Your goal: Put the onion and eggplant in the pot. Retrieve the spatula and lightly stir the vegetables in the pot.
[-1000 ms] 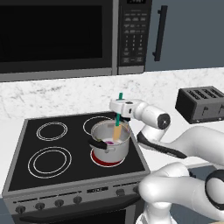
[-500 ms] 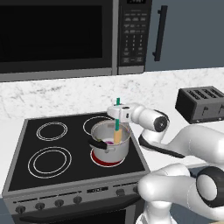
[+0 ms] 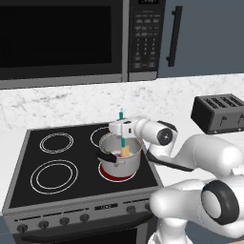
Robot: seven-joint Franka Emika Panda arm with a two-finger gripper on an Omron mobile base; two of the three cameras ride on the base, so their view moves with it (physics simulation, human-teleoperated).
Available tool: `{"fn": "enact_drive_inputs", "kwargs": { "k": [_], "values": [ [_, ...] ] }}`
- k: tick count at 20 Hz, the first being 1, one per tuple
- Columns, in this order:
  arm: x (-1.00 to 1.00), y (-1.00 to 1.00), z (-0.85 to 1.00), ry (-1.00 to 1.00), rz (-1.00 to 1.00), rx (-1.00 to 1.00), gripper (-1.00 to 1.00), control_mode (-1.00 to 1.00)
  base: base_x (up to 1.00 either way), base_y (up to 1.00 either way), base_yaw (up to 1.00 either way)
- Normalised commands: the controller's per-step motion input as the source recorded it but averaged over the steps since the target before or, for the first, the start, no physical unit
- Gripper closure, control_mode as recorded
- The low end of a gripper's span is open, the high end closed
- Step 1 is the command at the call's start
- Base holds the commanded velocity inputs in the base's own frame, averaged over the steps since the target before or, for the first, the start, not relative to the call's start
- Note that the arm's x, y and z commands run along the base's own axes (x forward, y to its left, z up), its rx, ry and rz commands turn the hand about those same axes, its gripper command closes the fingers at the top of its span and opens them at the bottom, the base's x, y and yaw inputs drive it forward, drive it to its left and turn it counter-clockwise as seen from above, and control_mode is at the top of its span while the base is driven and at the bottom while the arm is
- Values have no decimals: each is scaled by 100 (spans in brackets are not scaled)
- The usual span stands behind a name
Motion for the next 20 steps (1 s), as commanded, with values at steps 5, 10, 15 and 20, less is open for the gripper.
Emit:
{"fn": "enact_drive_inputs", "kwargs": {
  "k": [5,10,15,20],
  "values": [
    [0,17,-59,-17,-1,0,100,-100,0,0,0],
    [0,4,-72,-19,-3,0,100,-100,0,0,0],
    [0,0,-79,-14,-5,0,100,-100,0,0,0],
    [9,0,-61,-9,-4,0,100,-100,0,0,0]
  ]
}}
